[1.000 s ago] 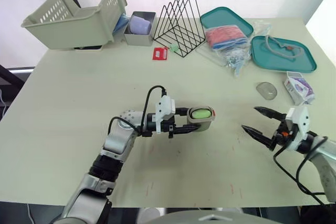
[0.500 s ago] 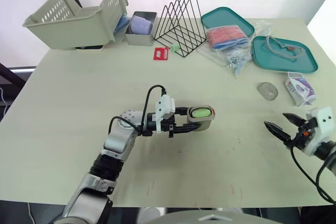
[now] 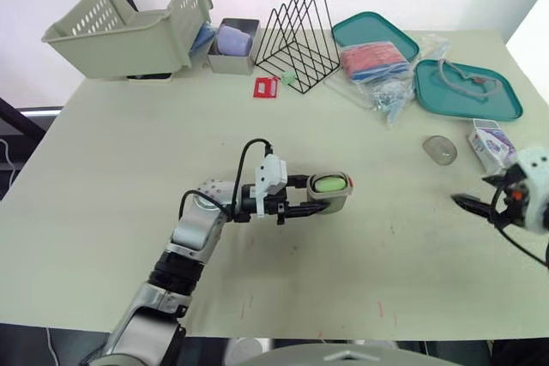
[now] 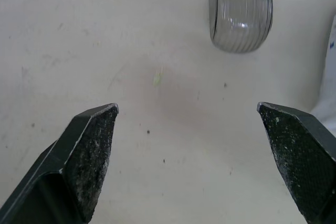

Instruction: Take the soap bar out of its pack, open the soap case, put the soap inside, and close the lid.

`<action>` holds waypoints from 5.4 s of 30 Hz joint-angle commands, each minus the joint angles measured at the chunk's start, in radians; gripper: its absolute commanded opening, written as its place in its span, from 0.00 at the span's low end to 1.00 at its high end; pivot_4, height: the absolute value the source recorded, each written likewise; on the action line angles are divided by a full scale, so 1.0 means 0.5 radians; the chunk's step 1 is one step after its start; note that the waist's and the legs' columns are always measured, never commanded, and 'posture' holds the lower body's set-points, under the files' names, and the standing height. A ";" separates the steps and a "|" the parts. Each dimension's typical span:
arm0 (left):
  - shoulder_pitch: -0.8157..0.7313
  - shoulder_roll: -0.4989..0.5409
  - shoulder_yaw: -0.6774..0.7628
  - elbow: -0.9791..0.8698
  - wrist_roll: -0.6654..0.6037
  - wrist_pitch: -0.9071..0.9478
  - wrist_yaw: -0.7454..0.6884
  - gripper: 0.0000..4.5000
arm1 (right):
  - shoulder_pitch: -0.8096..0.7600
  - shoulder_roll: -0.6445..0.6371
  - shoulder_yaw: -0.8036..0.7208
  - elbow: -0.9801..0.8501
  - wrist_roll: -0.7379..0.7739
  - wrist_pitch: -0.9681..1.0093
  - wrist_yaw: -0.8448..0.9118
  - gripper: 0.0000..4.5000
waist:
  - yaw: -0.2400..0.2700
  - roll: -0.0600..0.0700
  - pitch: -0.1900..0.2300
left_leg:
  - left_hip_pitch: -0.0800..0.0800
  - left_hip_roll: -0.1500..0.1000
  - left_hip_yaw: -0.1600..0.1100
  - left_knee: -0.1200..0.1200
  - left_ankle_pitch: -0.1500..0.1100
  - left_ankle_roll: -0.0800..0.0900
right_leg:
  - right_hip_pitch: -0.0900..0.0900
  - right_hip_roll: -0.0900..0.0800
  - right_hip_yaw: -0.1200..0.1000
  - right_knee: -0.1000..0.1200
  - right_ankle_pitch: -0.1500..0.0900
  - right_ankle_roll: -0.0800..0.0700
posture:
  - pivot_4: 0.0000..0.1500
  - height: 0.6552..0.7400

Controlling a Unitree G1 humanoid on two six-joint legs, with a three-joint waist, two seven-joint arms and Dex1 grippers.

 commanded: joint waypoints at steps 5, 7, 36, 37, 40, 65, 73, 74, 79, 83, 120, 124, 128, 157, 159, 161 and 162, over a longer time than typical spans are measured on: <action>-0.012 -0.024 0.022 -0.047 -0.010 -0.036 0.031 0.44 | -0.741 -0.338 0.566 0.291 -0.070 0.430 0.128 0.99 | -0.007 0.001 0.000 | 0.001 0.000 0.002 0.000 0.000 0.000 | -0.001 -0.001 0.002 0.001 0.000 0.000 | 1.00 1.00; -0.005 -0.028 0.021 -0.055 -0.006 -0.036 0.039 0.44 | -1.026 -0.362 0.785 0.387 -0.133 0.469 0.213 0.99 | -0.007 0.002 0.000 | 0.000 0.001 0.001 -0.001 0.000 0.000 | -0.002 0.000 0.001 -0.001 0.000 0.000 | 1.00 1.00; 0.005 -0.061 -0.043 -0.184 -0.067 0.052 -0.009 0.44 | -2.231 0.307 1.735 2.106 -1.162 -0.123 0.833 0.99 | -0.008 0.003 0.001 | -0.002 0.000 0.003 -0.001 0.000 0.000 | -0.003 -0.003 -0.001 -0.002 0.000 0.000 | 1.00 1.00; 0.002 -0.055 -0.050 -0.187 -0.069 0.057 -0.031 0.44 | -2.239 0.325 1.727 2.137 -1.168 -0.123 0.837 0.99 | -0.008 0.004 0.001 | -0.002 0.000 0.003 -0.001 0.000 0.000 | -0.003 -0.003 -0.001 -0.002 0.000 0.000 | 1.00 1.00; -0.005 -0.021 -0.082 -0.192 -0.035 0.039 -0.085 0.44 | -2.257 0.368 1.703 2.212 -1.193 -0.143 0.834 0.99 | -0.010 0.004 0.001 | -0.002 0.000 0.003 -0.001 0.000 0.000 | -0.003 -0.003 -0.001 -0.001 0.000 0.000 | 1.00 1.00; 0.001 0.017 -0.129 -0.186 -0.018 0.019 -0.124 0.44 | -2.314 0.492 1.587 2.486 -1.402 -0.307 0.911 0.41 | -0.012 0.005 0.002 | -0.001 0.000 0.003 -0.001 0.000 0.000 | -0.003 -0.002 -0.001 0.000 0.000 0.000 | 1.00 1.00; 0.000 0.011 -0.127 -0.173 -0.007 0.008 -0.112 0.44 | -2.265 0.421 1.510 2.249 -1.355 -0.574 1.152 0.41 | -0.013 0.010 0.004 | -0.001 0.000 0.003 -0.001 0.000 0.000 | -0.003 -0.003 -0.001 0.000 0.000 0.000 | 1.00 1.00; 0.000 0.010 -0.128 -0.172 -0.006 0.005 -0.111 0.44 | -2.251 0.404 1.487 2.190 -1.335 -0.605 1.189 0.41 | -0.013 0.010 0.005 | -0.001 0.000 0.003 -0.001 0.000 0.000 | -0.003 -0.002 -0.001 0.000 0.000 0.000 | 1.00 1.00; -0.010 -0.007 -0.125 -0.153 0.001 -0.001 -0.107 0.44 | -2.226 0.335 1.432 1.882 -1.220 -0.582 1.457 0.41 | -0.008 0.010 0.005 | -0.001 0.000 0.003 -0.001 0.000 0.000 | -0.003 -0.003 -0.001 0.000 0.000 0.000 | 1.00 1.00; -0.032 -0.026 -0.109 -0.115 0.005 -0.014 -0.098 0.44 | -2.183 0.263 1.403 1.504 -1.031 -0.539 1.766 0.41 | -0.009 0.011 0.006 | -0.001 0.000 0.002 0.000 0.000 0.000 | -0.003 -0.003 -0.001 0.000 0.000 0.000 | 1.00 1.00; -0.179 -0.141 -0.127 0.128 0.098 -0.195 -0.080 0.44 | -1.671 0.236 1.507 -0.001 -0.347 -0.039 1.473 0.41 | -0.003 0.011 0.006 | -0.002 0.000 -0.001 0.001 0.000 0.000 | -0.003 -0.002 -0.003 0.001 0.000 0.000 | 1.00 1.00; -0.177 -0.138 -0.125 0.120 0.095 -0.188 -0.076 0.44 | -1.652 0.250 1.530 0.001 -0.371 -0.065 1.446 0.41 | -0.004 0.011 0.005 | -0.002 0.000 -0.001 0.001 0.000 0.000 | -0.003 -0.002 -0.003 0.001 0.000 0.000 | 1.00 1.00; -0.177 -0.137 -0.125 0.115 0.096 -0.184 -0.073 0.44 | -1.636 0.253 1.548 0.005 -0.393 -0.100 1.434 0.41 | -0.004 0.011 0.005 | -0.002 0.000 -0.001 0.001 0.000 0.000 | -0.003 -0.002 -0.004 0.001 0.000 0.000 | 1.00 1.00; -0.201 -0.169 -0.125 0.142 0.122 -0.179 -0.028 0.44 | -1.743 0.449 1.898 -0.041 -0.534 0.050 1.340 0.41 | -0.020 0.002 -0.003 | 0.003 0.001 -0.003 0.001 0.000 0.000 | 0.000 -0.001 -0.004 0.003 0.000 0.000 | 1.00 1.00; -0.200 -0.171 -0.125 0.145 0.125 -0.181 -0.026 0.44 | -1.748 0.461 1.926 -0.036 -0.558 0.057 1.333 0.41 | -0.021 0.001 -0.004 | 0.003 0.001 -0.003 0.001 0.000 0.000 | 0.000 -0.001 -0.004 0.003 0.000 0.000 | 1.00 1.00; -0.202 -0.173 -0.125 0.149 0.129 -0.185 -0.025 0.44 | -1.756 0.472 1.962 -0.032 -0.587 0.065 1.325 0.41 | -0.027 0.001 -0.006 | 0.003 0.001 -0.003 0.001 0.000 0.000 | 0.000 0.000 -0.004 0.003 0.000 0.000 | 1.00 1.00; -0.202 -0.175 -0.124 0.150 0.130 -0.186 -0.024 0.44 | -1.760 0.480 1.983 -0.032 -0.601 0.074 1.319 0.41 | -0.029 -0.001 -0.008 | 0.004 0.001 -0.003 0.001 0.000 0.000 | 0.000 -0.001 -0.004 0.003 0.000 0.000 | 1.00 1.00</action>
